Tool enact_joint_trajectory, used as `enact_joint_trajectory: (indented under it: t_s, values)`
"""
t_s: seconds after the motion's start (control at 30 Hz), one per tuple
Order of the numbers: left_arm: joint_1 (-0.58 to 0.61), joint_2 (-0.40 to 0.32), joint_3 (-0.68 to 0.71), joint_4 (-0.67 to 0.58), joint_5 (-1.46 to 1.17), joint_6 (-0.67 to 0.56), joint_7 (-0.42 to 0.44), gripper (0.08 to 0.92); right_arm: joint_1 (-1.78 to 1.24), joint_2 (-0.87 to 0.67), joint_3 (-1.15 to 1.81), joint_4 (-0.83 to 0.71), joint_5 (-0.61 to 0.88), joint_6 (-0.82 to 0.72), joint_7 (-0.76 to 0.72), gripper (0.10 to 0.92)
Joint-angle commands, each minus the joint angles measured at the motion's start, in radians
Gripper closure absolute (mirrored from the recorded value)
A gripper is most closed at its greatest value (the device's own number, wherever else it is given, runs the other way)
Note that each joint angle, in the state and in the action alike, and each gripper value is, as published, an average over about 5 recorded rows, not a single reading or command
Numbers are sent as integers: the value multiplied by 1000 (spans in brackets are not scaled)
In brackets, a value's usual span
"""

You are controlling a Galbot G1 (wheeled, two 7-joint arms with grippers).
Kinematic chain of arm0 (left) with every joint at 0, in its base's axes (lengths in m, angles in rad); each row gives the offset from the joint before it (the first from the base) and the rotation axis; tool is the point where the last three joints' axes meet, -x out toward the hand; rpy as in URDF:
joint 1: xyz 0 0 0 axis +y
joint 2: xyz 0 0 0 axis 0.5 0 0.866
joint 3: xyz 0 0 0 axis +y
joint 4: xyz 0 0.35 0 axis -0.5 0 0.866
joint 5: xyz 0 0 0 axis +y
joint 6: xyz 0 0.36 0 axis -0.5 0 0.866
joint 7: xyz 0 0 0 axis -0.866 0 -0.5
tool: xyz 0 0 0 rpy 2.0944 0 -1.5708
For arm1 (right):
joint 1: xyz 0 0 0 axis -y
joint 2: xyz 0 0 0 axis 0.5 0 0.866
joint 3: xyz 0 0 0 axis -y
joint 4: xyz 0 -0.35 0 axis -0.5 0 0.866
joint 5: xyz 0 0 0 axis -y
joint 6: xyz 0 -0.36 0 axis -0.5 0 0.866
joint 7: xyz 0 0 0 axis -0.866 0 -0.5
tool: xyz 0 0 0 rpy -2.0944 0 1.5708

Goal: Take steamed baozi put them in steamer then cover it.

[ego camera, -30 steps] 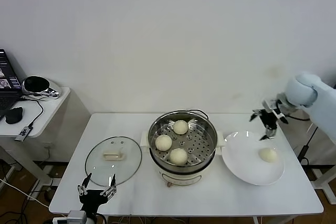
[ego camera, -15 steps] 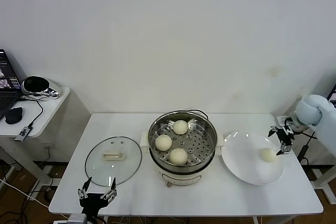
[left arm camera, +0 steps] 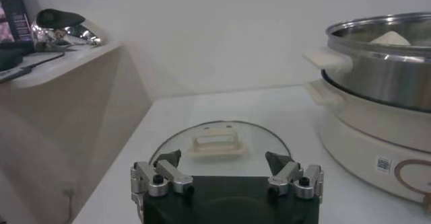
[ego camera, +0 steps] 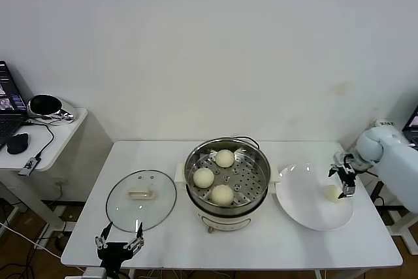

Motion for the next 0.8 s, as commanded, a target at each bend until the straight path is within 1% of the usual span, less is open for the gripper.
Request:
enact_joint_trajectory:
  t_s: [0.03,0.8]
  values:
    - [3,0,-2,1,-6,2,2,177,-22,33,15,-52,-62,20,-6,203]
    - [-5,-8,11,11,-1,1,1,177,-31,63,19,-100,-75,17,50,203]
